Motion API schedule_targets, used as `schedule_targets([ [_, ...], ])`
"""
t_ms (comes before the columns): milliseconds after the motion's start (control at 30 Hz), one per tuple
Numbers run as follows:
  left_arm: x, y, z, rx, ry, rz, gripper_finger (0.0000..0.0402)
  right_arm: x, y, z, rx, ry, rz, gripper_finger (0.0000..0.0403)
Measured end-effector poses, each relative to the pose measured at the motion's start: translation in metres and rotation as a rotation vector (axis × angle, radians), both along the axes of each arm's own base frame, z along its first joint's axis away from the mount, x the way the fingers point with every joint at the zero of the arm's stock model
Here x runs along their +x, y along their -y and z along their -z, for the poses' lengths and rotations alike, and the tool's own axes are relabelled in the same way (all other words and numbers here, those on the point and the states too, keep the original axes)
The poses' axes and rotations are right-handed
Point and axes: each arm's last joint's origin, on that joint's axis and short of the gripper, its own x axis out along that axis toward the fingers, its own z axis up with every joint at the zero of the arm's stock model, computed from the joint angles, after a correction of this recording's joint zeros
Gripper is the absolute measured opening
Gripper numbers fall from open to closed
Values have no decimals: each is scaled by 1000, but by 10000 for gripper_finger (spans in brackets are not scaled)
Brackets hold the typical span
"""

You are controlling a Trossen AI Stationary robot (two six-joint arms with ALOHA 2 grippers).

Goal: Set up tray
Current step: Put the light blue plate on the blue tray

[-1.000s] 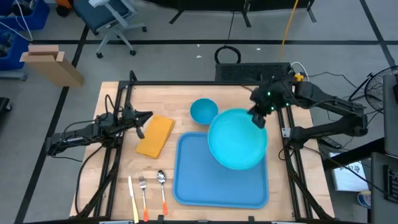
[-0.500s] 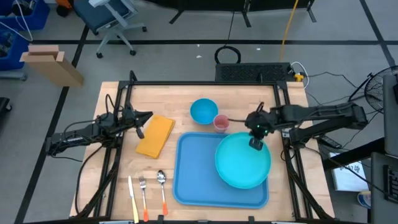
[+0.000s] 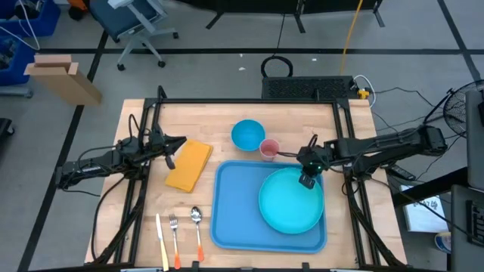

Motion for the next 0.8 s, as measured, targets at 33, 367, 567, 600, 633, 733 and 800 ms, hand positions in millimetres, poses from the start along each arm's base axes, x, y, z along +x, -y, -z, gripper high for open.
schedule_targets([
  [33,0,0,0,3,-1,0,37,0,-1,3,4,-7,6,0],
  [367,0,0,0,6,-3,1,37,1,-8,28,18,0,5,0],
  [567,0,0,0,5,-2,0,37,1,-13,34,21,11,-11,0],
  [600,0,0,0,5,-2,1,37,1,-14,34,21,15,-13,0],
  [633,0,0,0,5,-2,1,37,1,-15,35,18,15,-16,0],
  [733,0,0,0,5,-2,1,37,0,-16,35,-15,14,-9,0],
  [800,0,0,0,3,-1,1,37,0,-17,35,-23,13,0,0],
])
